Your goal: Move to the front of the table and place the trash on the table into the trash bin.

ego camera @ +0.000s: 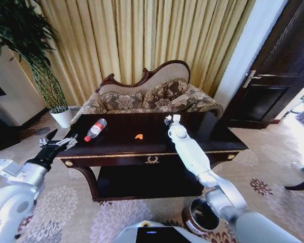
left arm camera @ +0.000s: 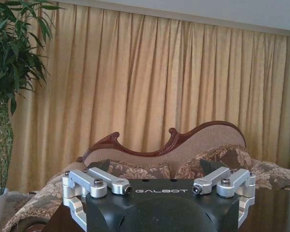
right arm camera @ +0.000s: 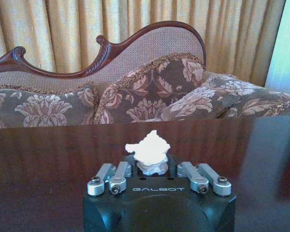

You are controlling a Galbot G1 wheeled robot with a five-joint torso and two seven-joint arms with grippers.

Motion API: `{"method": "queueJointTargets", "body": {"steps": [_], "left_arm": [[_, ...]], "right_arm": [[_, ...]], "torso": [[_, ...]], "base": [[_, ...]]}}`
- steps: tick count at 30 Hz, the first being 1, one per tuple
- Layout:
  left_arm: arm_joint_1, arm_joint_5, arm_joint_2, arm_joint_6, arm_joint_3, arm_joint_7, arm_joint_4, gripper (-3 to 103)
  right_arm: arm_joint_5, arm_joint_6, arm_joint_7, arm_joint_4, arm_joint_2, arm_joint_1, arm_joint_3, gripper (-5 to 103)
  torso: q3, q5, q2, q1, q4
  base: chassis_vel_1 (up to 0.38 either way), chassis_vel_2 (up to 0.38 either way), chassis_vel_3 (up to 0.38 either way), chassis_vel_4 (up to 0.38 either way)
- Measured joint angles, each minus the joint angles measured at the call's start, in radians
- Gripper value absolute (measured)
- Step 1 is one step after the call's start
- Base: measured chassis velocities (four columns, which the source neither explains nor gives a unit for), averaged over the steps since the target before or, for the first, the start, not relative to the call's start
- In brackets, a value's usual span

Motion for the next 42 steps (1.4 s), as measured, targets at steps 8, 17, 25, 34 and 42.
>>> {"method": "queueJointTargets", "body": {"steps": [8,17,25,34,42], "left_arm": [[-0.002,0.000,0.001,0.001,0.000,0.000,-0.002,100],[-0.018,0.001,-0.005,0.003,0.021,-0.003,-0.002,100],[-0.028,-0.003,-0.003,0.003,0.021,-0.004,0.009,100],[-0.046,-0.032,0.019,-0.016,0.001,0.011,0.063,100],[-0.072,-0.039,0.022,-0.005,0.011,0.011,0.079,100]], "right_arm": [[0.002,0.026,0.001,0.014,-0.006,-0.005,0.000,7],[0.030,0.073,0.006,0.188,-0.083,-0.048,-0.032,2],[0.107,0.097,-0.041,0.436,-0.206,-0.164,-0.030,2],[0.105,0.200,-0.146,0.683,-0.326,-0.420,0.057,2],[0.082,0.195,-0.131,0.758,-0.359,-0.545,0.155,2]], "torso": [[0.000,0.0000,0.000,0.000,0.0000],[0.000,0.0000,0.000,0.000,0.0000],[0.000,0.0000,0.000,0.000,-0.0001],[0.000,0.0001,0.000,0.000,-0.0002],[0.000,0.0000,0.000,0.000,0.0001]], "base": [[0.000,0.000,0.000,0.000],[0.000,0.000,0.000,0.000],[0.000,0.000,0.000,0.000],[0.000,0.000,0.000,0.000],[0.000,0.000,0.000,0.000]]}}
